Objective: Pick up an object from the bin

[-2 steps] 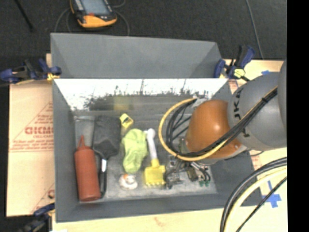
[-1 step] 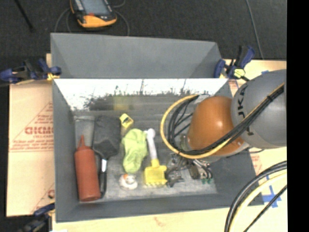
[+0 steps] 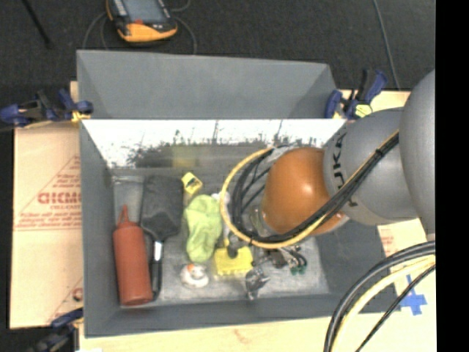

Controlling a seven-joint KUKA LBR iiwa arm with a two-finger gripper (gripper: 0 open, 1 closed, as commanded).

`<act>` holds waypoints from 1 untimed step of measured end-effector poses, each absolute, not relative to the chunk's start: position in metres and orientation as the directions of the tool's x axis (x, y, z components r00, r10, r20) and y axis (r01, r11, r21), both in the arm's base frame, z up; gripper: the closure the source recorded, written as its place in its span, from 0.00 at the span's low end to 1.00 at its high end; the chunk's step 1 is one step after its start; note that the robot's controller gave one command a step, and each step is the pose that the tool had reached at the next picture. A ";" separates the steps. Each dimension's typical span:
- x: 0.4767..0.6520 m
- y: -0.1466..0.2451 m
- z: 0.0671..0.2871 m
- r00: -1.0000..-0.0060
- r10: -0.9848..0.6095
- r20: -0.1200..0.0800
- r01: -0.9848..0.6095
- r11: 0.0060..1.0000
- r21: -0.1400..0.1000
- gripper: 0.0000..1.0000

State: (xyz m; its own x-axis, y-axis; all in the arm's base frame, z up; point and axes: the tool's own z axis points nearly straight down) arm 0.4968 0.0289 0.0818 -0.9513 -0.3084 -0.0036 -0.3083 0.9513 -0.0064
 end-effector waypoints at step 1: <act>0.501 0.034 0.076 -0.949 -0.313 -0.024 -0.313 0.950 -0.007 1.00</act>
Offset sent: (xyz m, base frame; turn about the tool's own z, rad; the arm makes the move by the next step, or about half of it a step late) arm 0.0000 0.0000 0.0000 0.0000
